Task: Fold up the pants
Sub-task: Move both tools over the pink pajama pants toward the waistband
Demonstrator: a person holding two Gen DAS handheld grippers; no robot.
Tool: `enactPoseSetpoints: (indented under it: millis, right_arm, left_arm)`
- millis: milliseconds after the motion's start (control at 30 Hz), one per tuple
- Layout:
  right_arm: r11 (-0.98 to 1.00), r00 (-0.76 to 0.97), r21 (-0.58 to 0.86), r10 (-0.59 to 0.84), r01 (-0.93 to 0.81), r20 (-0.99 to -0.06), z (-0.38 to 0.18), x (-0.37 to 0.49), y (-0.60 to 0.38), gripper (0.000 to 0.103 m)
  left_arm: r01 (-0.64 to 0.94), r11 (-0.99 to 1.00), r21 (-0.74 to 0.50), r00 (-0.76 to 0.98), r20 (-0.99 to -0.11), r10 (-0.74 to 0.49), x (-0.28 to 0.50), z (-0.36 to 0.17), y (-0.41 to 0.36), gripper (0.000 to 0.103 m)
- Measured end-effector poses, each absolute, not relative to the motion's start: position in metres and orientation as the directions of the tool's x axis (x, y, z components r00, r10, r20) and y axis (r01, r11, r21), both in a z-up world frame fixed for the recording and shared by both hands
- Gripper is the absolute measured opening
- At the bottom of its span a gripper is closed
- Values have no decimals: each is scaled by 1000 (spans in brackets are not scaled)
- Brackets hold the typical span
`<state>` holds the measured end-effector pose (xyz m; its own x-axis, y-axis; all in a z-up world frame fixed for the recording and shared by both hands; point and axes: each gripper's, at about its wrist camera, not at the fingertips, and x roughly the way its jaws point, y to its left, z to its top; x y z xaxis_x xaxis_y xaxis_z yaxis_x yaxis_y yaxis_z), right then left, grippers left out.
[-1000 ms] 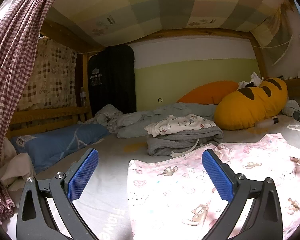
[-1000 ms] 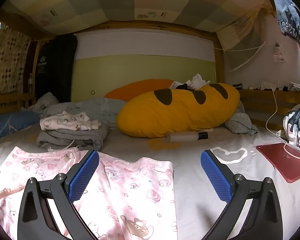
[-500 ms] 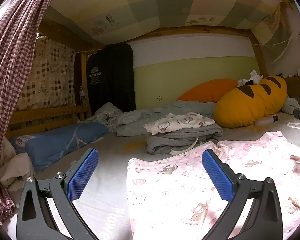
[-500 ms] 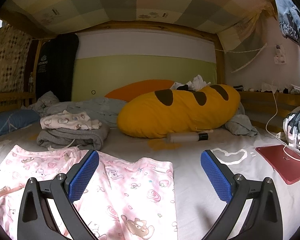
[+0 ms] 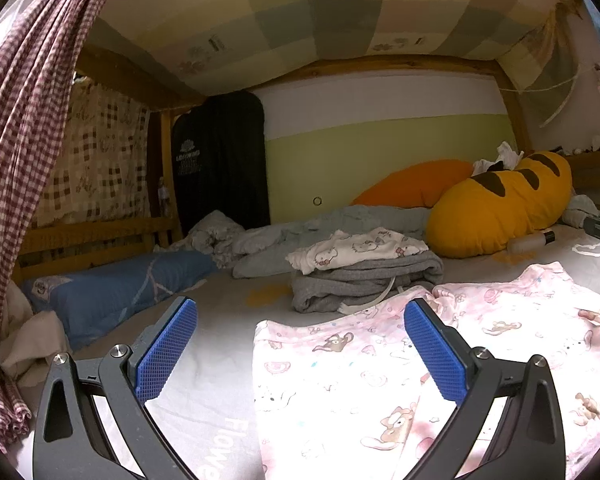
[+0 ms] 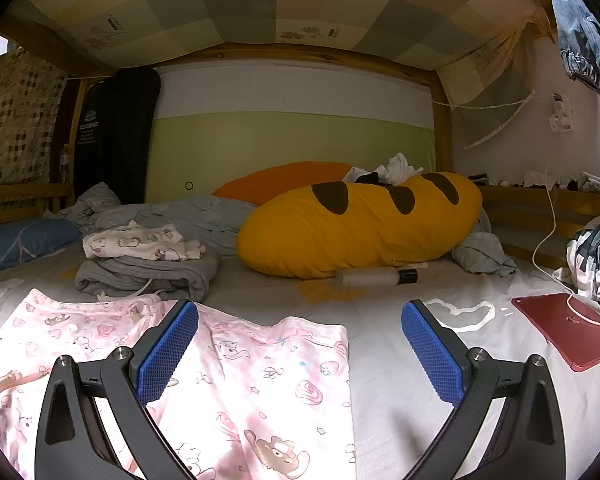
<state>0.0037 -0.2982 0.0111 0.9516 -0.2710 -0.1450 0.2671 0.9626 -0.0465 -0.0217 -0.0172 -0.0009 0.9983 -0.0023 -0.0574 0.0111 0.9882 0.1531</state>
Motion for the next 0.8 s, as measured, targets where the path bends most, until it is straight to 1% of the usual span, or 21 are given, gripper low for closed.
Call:
enactPoseSetpoints:
  millis: [167, 800]
  right_arm:
    - [962, 950, -47, -273, 269, -150, 11, 4, -298, 102]
    - [965, 954, -64, -263, 256, -146, 12, 5, -293, 102]
  left_arm:
    - [29, 984, 174, 998, -53, -20, -22, -1, -22, 103]
    - [22, 987, 161, 999, -47, -15, -23, -2, -20, 103]
